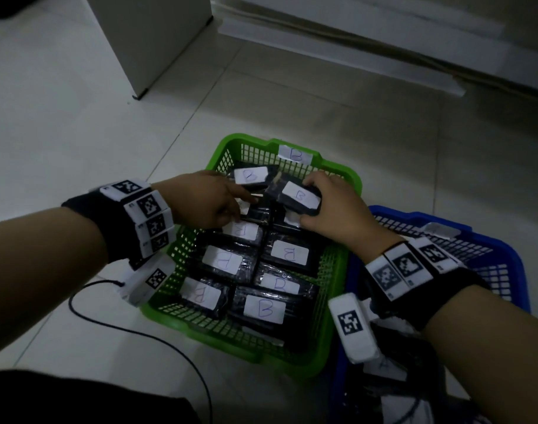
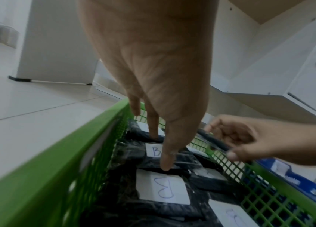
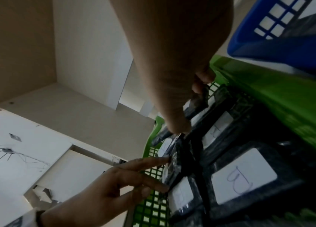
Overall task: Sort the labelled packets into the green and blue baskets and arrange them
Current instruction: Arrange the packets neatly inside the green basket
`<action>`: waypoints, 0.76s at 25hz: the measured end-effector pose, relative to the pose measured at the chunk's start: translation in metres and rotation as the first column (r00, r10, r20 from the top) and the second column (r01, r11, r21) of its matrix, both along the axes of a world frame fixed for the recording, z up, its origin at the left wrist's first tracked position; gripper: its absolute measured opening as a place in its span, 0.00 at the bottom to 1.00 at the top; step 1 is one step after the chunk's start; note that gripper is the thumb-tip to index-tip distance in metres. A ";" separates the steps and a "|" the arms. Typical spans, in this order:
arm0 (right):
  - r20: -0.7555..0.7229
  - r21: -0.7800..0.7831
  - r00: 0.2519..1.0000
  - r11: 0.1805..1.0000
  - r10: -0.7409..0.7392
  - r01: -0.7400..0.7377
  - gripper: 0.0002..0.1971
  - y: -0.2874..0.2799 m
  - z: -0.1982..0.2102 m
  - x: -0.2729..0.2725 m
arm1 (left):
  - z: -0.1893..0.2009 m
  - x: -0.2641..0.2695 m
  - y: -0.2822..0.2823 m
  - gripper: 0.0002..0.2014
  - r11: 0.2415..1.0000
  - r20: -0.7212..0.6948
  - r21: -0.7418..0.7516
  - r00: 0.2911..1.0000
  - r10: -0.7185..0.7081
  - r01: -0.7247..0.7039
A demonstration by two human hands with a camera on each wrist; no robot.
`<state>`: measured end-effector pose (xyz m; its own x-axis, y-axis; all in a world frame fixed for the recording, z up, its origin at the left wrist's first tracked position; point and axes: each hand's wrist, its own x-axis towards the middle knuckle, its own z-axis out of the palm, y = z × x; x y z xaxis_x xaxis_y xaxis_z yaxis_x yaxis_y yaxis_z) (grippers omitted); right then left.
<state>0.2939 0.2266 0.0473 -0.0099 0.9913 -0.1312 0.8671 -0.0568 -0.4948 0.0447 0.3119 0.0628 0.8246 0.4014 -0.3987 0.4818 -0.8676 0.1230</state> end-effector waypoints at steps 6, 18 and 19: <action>0.075 -0.187 0.951 0.941 0.300 -0.282 0.29 -0.033 0.007 -0.015 | -0.001 -0.013 -0.004 0.18 0.999 0.046 -0.051 0.999 -0.011 0.013; 0.355 -0.112 0.908 0.974 0.222 -0.195 0.13 -0.018 -0.003 -0.026 | 0.007 -0.002 -0.006 0.14 0.998 0.114 0.022 0.992 0.049 -0.052; 0.360 -0.068 0.915 0.983 0.184 -0.172 0.11 -0.012 -0.006 -0.024 | 0.008 0.002 -0.003 0.15 0.995 0.134 0.040 0.987 0.085 -0.091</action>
<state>0.2701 0.2141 0.0414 -0.1311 0.9724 -0.1930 0.9840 0.1039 -0.1445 0.0464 0.3085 0.0707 0.8292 0.4904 -0.2683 0.5390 -0.8285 0.1515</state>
